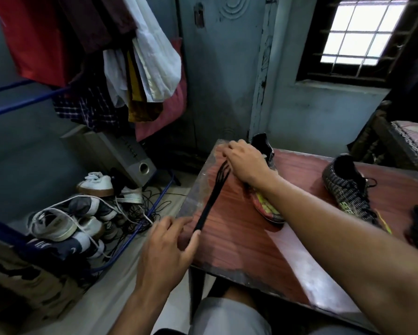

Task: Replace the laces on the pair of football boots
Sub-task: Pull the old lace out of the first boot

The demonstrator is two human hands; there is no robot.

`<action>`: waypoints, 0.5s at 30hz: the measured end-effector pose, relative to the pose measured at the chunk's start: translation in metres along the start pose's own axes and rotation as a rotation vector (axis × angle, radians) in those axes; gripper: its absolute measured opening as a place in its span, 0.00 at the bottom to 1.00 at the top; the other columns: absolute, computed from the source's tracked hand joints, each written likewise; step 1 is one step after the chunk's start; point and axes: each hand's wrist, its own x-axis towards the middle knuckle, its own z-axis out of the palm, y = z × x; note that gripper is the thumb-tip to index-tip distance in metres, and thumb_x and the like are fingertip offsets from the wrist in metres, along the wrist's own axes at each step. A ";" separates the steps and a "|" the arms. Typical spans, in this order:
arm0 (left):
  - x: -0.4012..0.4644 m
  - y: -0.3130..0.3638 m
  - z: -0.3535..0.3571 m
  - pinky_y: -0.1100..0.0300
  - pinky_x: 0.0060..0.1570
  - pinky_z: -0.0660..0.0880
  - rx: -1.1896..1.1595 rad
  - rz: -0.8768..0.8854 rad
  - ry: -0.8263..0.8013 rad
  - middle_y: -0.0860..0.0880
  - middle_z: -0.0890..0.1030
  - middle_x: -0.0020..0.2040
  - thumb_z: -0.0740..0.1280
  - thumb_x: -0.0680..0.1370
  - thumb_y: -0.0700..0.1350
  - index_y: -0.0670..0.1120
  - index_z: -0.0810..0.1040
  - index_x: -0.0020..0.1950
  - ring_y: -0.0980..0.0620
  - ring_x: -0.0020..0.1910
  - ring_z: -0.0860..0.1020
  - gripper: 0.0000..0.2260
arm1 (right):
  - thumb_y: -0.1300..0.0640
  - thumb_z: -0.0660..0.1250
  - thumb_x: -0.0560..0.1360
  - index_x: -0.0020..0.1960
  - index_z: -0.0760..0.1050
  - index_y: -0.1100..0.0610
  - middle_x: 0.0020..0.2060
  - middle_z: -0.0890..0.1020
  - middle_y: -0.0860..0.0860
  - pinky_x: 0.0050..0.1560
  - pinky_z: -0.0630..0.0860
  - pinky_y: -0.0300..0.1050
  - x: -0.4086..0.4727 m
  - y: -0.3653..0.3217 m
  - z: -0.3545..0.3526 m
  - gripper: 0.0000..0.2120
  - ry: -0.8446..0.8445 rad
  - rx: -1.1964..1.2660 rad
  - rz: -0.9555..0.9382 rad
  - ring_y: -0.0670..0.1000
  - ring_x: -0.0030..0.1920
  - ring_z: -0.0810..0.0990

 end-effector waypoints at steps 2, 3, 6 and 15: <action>0.000 0.010 -0.003 0.54 0.51 0.73 0.053 0.070 0.060 0.55 0.75 0.49 0.63 0.78 0.59 0.54 0.82 0.61 0.51 0.49 0.75 0.17 | 0.56 0.67 0.76 0.52 0.78 0.57 0.47 0.78 0.56 0.47 0.75 0.57 -0.035 0.004 -0.013 0.07 0.187 0.089 0.125 0.60 0.49 0.77; 0.001 0.016 -0.001 0.55 0.52 0.72 0.042 0.109 0.085 0.54 0.75 0.51 0.63 0.78 0.57 0.53 0.82 0.62 0.52 0.50 0.75 0.17 | 0.53 0.66 0.75 0.52 0.77 0.57 0.48 0.77 0.56 0.50 0.75 0.57 -0.053 0.007 -0.014 0.09 0.234 0.154 0.213 0.60 0.51 0.76; 0.006 0.056 0.026 0.51 0.55 0.77 -0.064 0.237 -0.005 0.54 0.77 0.58 0.64 0.77 0.57 0.53 0.79 0.66 0.52 0.55 0.77 0.19 | 0.42 0.61 0.75 0.62 0.74 0.55 0.56 0.76 0.56 0.60 0.74 0.58 -0.117 0.023 -0.013 0.22 0.138 0.335 0.489 0.60 0.58 0.75; 0.050 0.117 0.129 0.54 0.78 0.57 -0.158 0.218 -0.399 0.43 0.64 0.81 0.60 0.73 0.63 0.47 0.66 0.80 0.42 0.80 0.63 0.38 | 0.49 0.59 0.85 0.82 0.57 0.54 0.74 0.69 0.58 0.73 0.63 0.48 -0.207 0.012 -0.033 0.28 -0.271 0.658 0.543 0.59 0.74 0.69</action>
